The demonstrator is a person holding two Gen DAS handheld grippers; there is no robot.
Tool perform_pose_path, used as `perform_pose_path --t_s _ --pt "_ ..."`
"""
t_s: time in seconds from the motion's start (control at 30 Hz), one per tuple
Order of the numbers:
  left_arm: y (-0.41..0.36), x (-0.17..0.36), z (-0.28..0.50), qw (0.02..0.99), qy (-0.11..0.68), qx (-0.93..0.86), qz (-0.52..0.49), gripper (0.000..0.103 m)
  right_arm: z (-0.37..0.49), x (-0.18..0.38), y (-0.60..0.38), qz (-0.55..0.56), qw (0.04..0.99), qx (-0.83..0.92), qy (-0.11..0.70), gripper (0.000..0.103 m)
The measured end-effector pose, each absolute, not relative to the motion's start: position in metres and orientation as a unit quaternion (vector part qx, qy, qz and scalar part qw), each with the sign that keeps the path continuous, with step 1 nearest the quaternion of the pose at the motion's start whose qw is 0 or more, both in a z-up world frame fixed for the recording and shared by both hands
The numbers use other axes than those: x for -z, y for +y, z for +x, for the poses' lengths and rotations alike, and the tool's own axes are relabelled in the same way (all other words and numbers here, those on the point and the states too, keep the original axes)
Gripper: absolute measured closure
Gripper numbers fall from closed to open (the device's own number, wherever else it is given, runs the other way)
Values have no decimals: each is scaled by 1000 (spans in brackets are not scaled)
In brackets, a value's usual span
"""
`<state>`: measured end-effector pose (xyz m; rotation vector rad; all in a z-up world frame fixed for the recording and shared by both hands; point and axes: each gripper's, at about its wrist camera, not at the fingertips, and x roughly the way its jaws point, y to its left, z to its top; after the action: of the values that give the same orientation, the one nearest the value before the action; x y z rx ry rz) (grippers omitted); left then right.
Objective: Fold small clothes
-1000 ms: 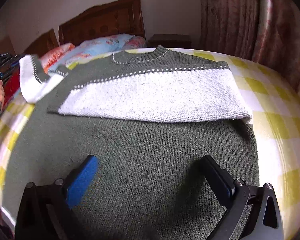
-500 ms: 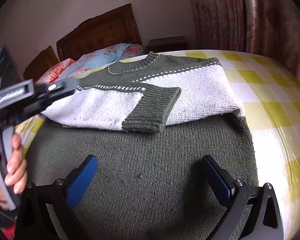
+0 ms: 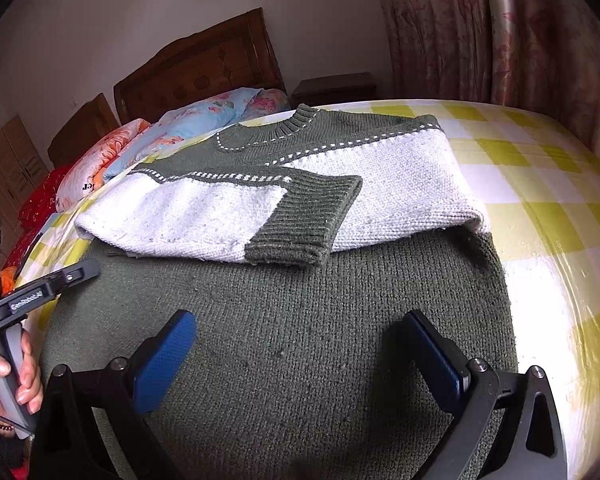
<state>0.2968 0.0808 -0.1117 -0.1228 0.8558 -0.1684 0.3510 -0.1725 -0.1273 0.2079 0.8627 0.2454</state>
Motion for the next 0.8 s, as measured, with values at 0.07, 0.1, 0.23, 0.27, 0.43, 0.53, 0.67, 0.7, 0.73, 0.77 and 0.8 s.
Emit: perform_pose_path --t_s 0.07,0.1,0.23,0.27,0.43,0.53,0.67,0.7,0.73,0.77,0.8 --pt "73 113 302 907 410 76 -57 80 351 128 -172 99 896 -118 417 0" --pt "74 118 305 906 412 73 -66 80 351 128 -173 100 896 -118 416 0" --pt "96 119 302 898 406 100 -140 80 351 127 -174 106 896 -121 413 0" --pt "105 122 303 892 403 112 -170 80 350 127 -176 112 897 -123 409 0" --pt "120 126 302 883 398 126 -215 81 345 123 -190 156 899 -137 386 0" --pt "121 125 302 883 398 127 -215 81 343 123 -195 171 900 -137 378 0" --pt "120 124 301 880 397 132 -226 81 342 121 -198 183 899 -145 370 0" --pt "120 123 300 880 397 131 -224 81 343 121 -198 188 898 -143 371 0" --pt "120 123 301 880 397 130 -224 81 344 121 -200 196 896 -141 372 0" --pt "119 124 302 880 397 130 -225 81 346 122 -201 207 893 -141 374 0" --pt "118 124 302 880 397 131 -227 81 348 123 -201 214 890 -141 377 0"
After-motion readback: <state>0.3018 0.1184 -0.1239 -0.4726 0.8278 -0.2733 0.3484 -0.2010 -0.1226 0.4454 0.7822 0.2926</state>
